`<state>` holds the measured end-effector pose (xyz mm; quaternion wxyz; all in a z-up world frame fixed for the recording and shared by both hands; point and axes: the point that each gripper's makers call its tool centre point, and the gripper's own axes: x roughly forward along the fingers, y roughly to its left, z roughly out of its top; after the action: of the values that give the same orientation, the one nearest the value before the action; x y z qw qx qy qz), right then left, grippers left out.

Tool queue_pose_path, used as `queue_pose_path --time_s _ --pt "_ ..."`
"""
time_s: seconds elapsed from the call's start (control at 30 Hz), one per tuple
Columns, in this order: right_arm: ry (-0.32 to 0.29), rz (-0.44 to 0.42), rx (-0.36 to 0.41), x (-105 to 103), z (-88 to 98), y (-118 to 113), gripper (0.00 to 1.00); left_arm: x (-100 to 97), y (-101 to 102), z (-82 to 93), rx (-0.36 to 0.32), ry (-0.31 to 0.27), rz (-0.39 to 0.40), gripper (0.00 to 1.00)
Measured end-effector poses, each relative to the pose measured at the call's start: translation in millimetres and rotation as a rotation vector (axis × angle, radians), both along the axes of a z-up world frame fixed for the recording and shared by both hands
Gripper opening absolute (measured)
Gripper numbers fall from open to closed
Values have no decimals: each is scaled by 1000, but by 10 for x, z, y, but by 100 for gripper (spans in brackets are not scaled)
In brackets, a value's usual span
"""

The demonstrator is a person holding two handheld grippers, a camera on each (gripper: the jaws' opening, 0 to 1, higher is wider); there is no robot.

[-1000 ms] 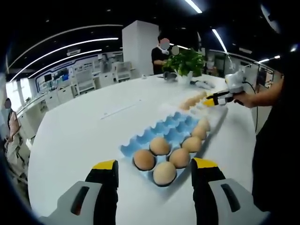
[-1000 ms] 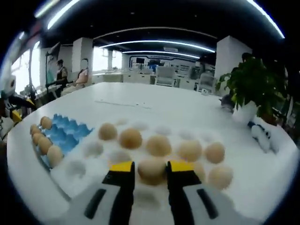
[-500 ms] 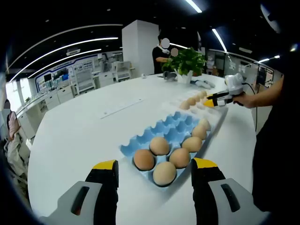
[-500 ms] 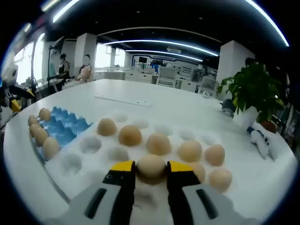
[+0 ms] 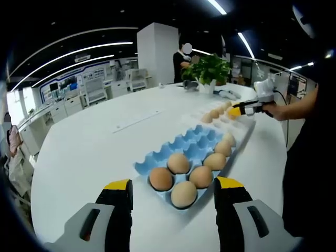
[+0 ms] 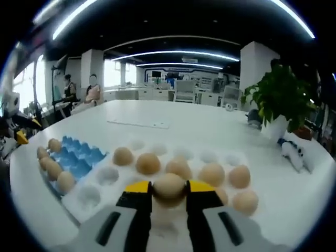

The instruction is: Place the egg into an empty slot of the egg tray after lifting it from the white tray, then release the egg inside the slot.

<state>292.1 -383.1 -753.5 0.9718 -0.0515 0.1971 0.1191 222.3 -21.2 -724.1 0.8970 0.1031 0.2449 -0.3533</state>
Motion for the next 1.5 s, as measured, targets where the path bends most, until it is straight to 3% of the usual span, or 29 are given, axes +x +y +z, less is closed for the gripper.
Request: queue_pose_path --time_s 0.23,0.5,0.9,1.5 --pt "-21 6 23 -7 77 58 24 7 11 14 0 -3 2 63" --pt "-23 97 39 -3 116 428 24 8 -1 15 1 -4 -2 63" --pt "-13 185 66 -17 117 808 24 4 39 19 2 -5 6 63" --pt "0 396 117 -68 136 1730 25 6 24 -2 3 -2 3 63"
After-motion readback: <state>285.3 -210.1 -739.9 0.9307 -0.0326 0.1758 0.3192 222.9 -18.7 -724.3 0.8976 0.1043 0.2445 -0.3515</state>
